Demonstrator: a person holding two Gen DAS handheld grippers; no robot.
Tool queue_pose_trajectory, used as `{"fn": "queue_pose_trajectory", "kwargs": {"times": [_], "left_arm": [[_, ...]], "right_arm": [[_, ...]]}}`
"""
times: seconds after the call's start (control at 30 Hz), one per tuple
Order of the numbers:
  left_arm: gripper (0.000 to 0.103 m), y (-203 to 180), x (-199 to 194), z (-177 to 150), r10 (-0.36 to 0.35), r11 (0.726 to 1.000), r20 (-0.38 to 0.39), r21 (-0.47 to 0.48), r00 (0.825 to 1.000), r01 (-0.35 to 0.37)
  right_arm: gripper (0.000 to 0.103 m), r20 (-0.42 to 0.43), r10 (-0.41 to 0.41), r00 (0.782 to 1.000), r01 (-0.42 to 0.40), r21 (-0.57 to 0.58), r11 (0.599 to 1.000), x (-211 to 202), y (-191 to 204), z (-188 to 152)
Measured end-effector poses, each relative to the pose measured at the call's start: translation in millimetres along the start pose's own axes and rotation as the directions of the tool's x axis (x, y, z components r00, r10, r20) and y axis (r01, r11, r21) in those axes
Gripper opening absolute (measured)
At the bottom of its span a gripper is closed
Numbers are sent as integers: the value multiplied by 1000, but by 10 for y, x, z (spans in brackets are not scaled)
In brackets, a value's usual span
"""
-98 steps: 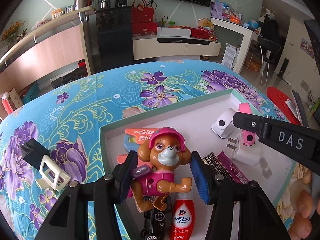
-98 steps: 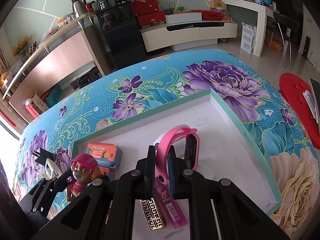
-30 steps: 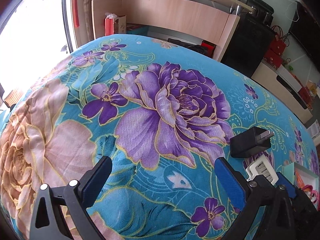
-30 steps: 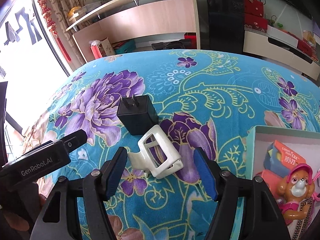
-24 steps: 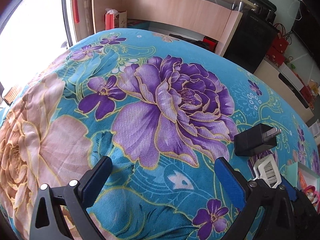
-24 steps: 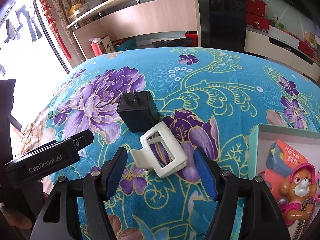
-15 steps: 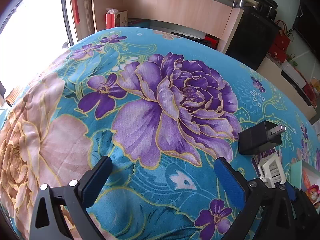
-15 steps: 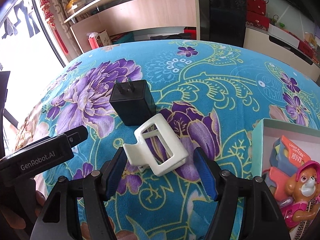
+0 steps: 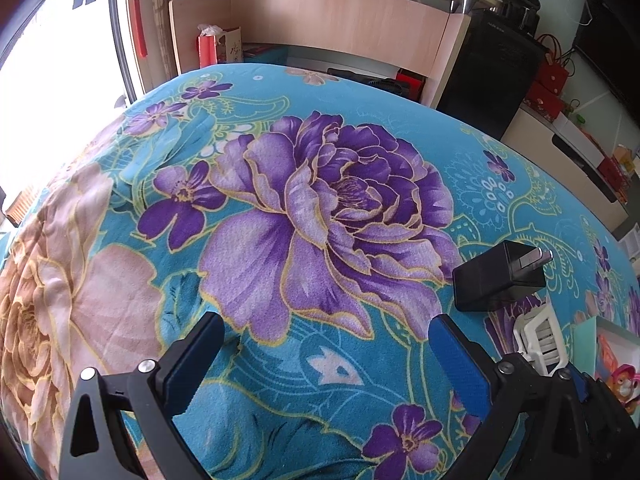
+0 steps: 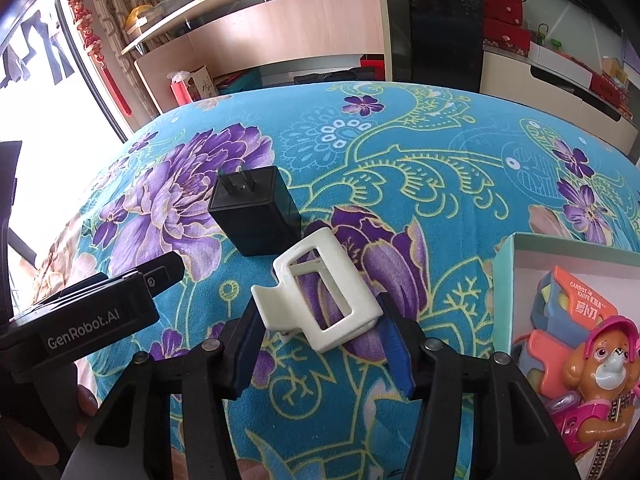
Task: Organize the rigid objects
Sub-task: 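Grasp the white plastic clip with the right tool while the left tool grasps the black charger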
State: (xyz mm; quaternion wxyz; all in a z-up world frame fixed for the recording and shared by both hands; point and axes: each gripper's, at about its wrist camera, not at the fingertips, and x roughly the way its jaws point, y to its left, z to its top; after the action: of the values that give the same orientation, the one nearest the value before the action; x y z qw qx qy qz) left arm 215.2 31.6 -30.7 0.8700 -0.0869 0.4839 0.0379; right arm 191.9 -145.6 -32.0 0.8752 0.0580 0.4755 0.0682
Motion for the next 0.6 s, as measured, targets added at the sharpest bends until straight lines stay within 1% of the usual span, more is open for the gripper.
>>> {"fn": "queue_pose_trajectory", "kwargs": {"times": [0.1, 0.27, 0.43, 0.6], "left_arm": [[103, -16, -23, 11, -12, 1000, 13, 2, 1000, 12], [103, -101, -54, 28, -41, 999, 33, 29, 999, 40], [103, -285, -92, 19, -74, 992, 57, 102, 996, 68], [103, -512, -138, -12, -106, 976, 77, 198, 991, 89]], "right_arm": [[56, 28, -1, 1000, 1, 17, 1000, -84, -40, 22], [56, 106, -3, 994, -3, 55, 998, -318, -146, 87], [56, 169, -48, 984, 33, 94, 995, -522, -291, 142], [56, 211, -85, 974, 59, 130, 990, -682, -443, 167]]}}
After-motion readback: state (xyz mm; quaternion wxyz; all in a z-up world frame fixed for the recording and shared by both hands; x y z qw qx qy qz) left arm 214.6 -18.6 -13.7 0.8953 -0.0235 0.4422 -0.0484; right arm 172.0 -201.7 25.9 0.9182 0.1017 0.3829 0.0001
